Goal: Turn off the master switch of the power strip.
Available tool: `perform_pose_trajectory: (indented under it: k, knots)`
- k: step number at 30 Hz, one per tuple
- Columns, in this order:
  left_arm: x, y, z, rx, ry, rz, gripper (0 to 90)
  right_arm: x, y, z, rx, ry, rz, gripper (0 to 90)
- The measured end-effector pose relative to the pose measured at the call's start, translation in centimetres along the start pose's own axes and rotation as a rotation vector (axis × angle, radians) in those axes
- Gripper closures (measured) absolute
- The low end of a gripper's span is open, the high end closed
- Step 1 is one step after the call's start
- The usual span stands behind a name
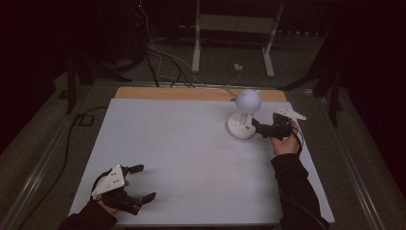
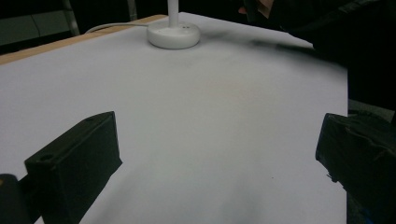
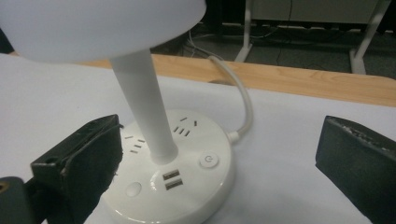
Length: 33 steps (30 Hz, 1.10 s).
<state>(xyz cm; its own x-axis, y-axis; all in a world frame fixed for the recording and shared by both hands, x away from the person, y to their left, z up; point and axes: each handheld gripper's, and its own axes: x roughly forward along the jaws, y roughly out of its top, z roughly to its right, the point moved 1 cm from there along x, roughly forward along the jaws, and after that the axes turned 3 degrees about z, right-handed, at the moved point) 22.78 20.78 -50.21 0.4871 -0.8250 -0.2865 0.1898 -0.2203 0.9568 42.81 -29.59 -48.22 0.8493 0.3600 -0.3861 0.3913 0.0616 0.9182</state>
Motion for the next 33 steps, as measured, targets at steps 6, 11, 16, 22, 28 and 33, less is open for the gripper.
perform_pose_trajectory:
  k: [6, 11, 16, 22, 28, 33]
  knots:
    - [0.0, 0.0, 0.0, 0.002, -0.002, -0.003, 0.4, -1.0, -0.1, 0.4, 0.017, 0.027, 0.012, 0.6]
    - [0.0, 0.0, 0.0, 0.003, -0.002, -0.005, 0.4, -1.8, -0.3, 0.1, 0.018, 0.048, 0.008, 0.6]
    - [0.0, 0.0, 0.1, 0.006, -0.002, -0.006, 0.4, -3.0, -0.6, -0.4, 0.012, 0.076, 0.000, 0.6]
    - [0.0, 0.0, 0.1, 0.005, -0.002, -0.006, 0.4, -4.2, -1.2, -1.2, 0.010, 0.112, -0.009, 0.6]
    - [0.0, 0.0, 0.1, 0.005, -0.003, -0.006, 0.4, -5.3, -2.0, -2.0, 0.019, 0.152, -0.005, 0.6]
    - [0.0, 0.0, 0.1, 0.005, -0.004, -0.007, 0.4, -6.1, -2.6, -2.9, 0.008, 0.175, -0.006, 0.6]
